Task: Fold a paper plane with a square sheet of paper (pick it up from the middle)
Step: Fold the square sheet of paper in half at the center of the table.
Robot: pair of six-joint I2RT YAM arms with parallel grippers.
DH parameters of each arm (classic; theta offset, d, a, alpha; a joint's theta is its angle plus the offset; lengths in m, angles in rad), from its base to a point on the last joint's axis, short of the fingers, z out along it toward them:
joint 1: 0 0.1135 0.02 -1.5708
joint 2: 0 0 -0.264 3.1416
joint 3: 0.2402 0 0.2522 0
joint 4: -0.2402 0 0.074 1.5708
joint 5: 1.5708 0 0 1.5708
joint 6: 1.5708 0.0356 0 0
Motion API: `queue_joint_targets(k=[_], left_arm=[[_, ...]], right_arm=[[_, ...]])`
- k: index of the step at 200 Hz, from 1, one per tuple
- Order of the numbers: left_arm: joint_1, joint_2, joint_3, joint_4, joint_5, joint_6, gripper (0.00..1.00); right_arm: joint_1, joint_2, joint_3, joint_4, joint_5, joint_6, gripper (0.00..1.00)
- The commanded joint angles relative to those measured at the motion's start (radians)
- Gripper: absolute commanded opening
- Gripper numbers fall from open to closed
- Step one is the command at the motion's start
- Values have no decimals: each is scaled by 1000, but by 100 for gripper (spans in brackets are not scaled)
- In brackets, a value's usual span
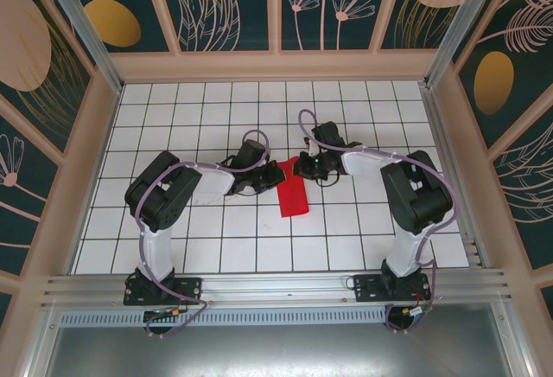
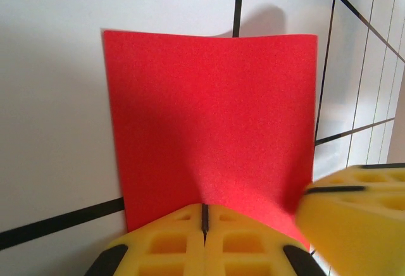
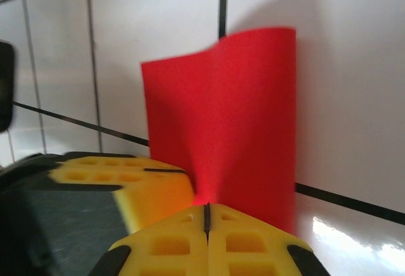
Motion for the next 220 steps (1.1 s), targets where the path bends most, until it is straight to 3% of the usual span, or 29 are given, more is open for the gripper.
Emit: queue_joint_targets(k=[1,68,134,169,220], left_arm=[[-3,110,-39,-210,-128,31,0],[-3,130,-88,-238,-152,12,0],[-3,148,-192,-206,-168,-25,0],[-6,143,-160,-227,-176,-6,0],[-14,155,-129,-232,-166,5,0]], right_arm=[[12,27,-3,27,-47,-33,0],[-64,34,-133,48,-7,-110,0],[-216,-148,-271,73,-8,-129,0],[-189,-210,-252,126,-96,-109,0],[-56,-44,-132,210,-148,-71,0]])
